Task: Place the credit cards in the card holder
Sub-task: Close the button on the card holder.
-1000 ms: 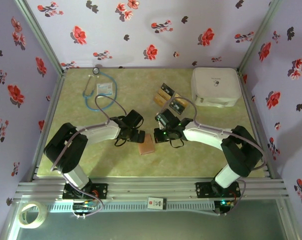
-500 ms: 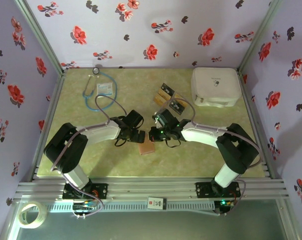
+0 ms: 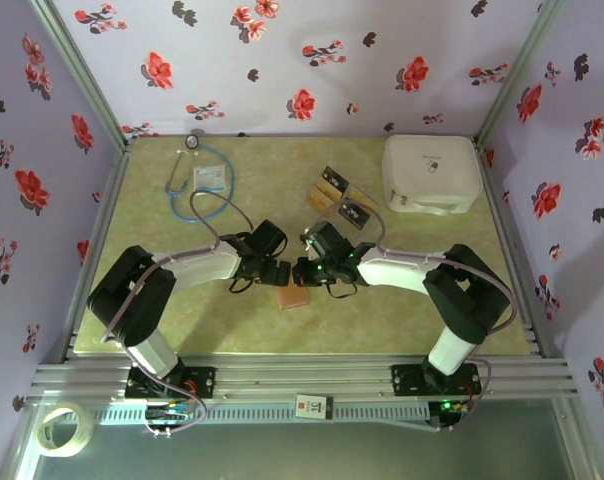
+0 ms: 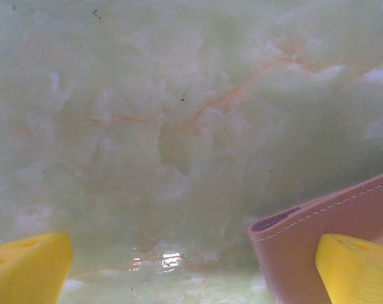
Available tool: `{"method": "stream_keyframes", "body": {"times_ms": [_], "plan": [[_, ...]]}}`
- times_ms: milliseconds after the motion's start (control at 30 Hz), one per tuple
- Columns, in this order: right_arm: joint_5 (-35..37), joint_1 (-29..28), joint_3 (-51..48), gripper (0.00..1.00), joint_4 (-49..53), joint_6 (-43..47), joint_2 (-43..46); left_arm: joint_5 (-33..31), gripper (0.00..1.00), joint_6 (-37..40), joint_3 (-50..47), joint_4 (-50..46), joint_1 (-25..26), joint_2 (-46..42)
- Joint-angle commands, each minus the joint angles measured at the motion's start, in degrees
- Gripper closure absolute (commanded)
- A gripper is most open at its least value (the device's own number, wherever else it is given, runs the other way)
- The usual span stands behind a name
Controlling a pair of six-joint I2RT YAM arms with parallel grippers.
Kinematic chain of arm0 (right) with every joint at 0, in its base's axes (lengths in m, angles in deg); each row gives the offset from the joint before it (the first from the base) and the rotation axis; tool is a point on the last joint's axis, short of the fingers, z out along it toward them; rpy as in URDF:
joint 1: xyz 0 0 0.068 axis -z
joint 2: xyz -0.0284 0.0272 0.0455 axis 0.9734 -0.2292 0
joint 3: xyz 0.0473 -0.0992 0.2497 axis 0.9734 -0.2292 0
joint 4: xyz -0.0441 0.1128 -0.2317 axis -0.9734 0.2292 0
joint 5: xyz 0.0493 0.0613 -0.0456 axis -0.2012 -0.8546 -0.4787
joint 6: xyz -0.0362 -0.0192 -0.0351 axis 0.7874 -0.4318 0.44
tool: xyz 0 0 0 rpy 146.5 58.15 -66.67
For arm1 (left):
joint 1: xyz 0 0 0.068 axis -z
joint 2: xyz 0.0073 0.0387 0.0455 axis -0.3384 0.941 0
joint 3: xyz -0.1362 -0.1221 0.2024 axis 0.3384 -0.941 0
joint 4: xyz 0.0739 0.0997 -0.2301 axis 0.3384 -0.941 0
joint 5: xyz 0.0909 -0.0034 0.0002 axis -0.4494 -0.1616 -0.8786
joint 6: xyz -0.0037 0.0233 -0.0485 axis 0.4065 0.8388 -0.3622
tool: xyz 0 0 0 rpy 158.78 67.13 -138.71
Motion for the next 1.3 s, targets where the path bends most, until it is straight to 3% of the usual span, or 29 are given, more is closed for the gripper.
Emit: {"method": "stream_keyframes", "body": {"times_ms": [0,900,1267], "plan": [[-0.45,-0.73,-1.13,1.00,-1.78,-1.36,-1.25,-2.15,0.00,0.05,-1.63,-1.70,0.40,1.81],[1.78,-1.11,-9.69,1.00,-5.72,-2.46,-3.53,-2.12,0.00,-0.27,-2.01,-1.76,0.25,1.55],[7.99,-4.89,-13.73,1.00,-5.68,-1.76,-4.45,-2.11,0.00,-0.31,-1.87,-1.96,0.13,1.88]]}}
